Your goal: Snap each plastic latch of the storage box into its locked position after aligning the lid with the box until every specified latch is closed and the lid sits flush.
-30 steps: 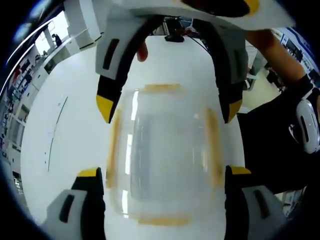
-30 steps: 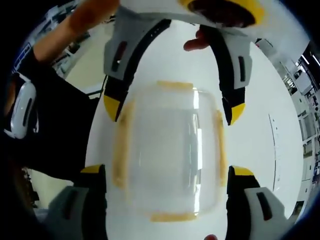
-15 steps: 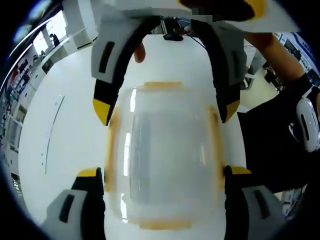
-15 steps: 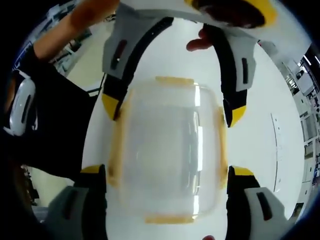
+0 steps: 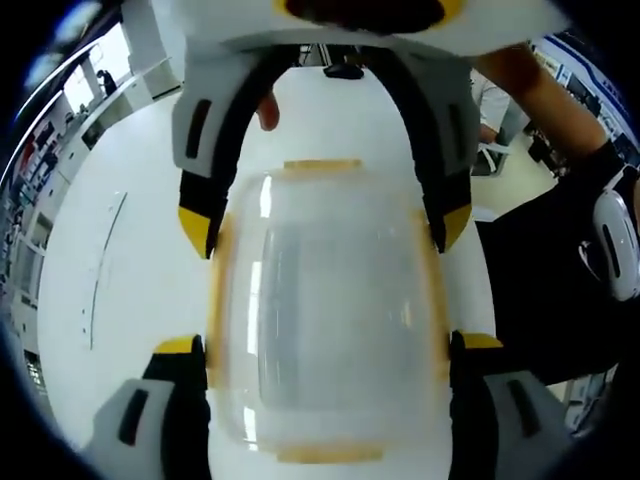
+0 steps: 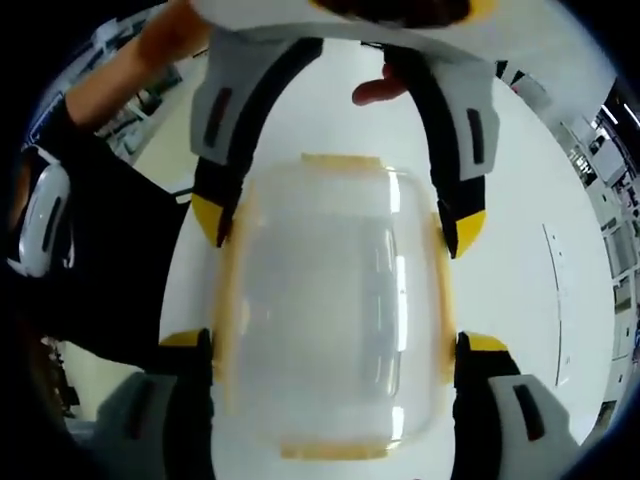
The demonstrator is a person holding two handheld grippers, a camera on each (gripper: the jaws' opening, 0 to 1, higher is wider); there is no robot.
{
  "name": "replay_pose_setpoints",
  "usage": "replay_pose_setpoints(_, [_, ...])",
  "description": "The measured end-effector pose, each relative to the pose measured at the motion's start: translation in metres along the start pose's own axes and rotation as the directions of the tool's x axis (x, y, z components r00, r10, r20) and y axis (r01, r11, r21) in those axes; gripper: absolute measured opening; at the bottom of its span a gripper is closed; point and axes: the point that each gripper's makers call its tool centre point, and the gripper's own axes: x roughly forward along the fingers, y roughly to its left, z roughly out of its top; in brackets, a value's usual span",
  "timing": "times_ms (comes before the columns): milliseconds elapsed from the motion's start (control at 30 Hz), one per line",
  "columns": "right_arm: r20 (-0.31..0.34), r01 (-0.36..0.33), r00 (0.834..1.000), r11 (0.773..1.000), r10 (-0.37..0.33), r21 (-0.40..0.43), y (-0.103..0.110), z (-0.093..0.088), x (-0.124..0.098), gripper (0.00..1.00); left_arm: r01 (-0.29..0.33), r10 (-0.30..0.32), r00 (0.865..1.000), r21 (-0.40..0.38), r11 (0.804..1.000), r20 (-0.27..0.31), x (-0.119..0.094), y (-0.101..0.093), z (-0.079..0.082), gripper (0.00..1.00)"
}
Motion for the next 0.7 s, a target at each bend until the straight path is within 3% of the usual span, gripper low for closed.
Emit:
replay_pose_setpoints(100, [-0.012,0.010,1.000,1.000,-0.010,-0.004,-0.004,0.000,0.000,1.00,-0.010,0.010,1.000,0.003,1.000,0.007,0.000,0.001,0.001,1.00])
replay_pose_setpoints(367, [0.018,0.019,1.000,1.000,-0.019,-0.006,-0.010,0.002,0.000,1.00,-0.017,0.018,0.996,-0.004,1.000,0.090,0.001,-0.006,0.001,1.00])
replay_pose_setpoints(467, [0.019,0.022,1.000,1.000,-0.022,-0.004,-0.013,0.002,-0.001,1.00,-0.026,0.027,0.995,-0.006,1.000,0.093,0.000,0.003,0.004,1.00])
replay_pose_setpoints(700, [0.020,0.022,1.000,1.000,-0.022,-0.001,-0.014,0.002,-0.001,1.00,-0.023,0.023,0.995,-0.006,1.000,0.097,0.000,0.004,0.005,1.00])
